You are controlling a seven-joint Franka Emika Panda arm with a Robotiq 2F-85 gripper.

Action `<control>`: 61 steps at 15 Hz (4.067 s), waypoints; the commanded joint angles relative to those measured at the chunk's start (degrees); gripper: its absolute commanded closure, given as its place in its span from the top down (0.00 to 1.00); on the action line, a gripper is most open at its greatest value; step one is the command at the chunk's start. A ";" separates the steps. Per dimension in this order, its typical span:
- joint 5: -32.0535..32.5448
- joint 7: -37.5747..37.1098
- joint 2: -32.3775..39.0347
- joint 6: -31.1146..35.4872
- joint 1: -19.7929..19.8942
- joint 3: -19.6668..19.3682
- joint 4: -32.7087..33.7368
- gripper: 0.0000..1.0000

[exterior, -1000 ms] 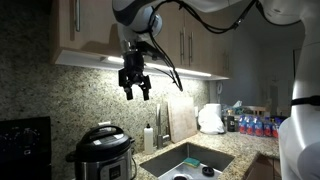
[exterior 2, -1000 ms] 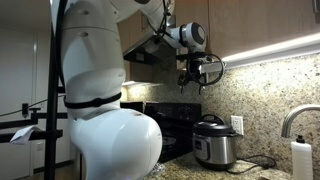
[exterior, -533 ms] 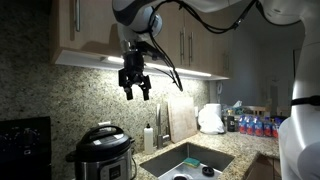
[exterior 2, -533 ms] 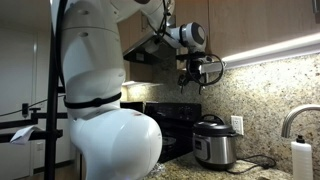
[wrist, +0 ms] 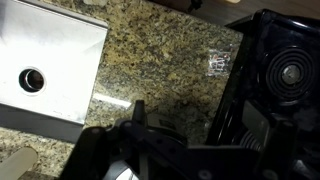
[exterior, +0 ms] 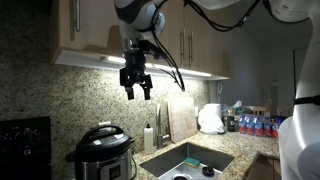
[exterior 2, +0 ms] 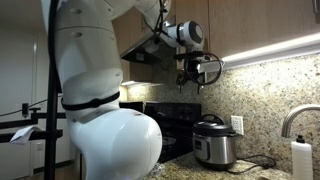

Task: Remove the lid from the pressure cooker

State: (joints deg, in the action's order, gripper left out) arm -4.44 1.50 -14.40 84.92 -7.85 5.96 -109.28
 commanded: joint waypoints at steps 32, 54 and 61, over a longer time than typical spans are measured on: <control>-4.16 -37.87 3.11 86.93 5.41 14.78 -36.87 1.00; -16.56 -72.91 18.75 114.06 -8.00 11.53 -21.45 1.00; -12.21 -85.10 23.03 113.14 -3.89 15.51 -21.65 1.00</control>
State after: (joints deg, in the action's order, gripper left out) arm -17.51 -79.53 10.15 197.79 -14.13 19.76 -128.69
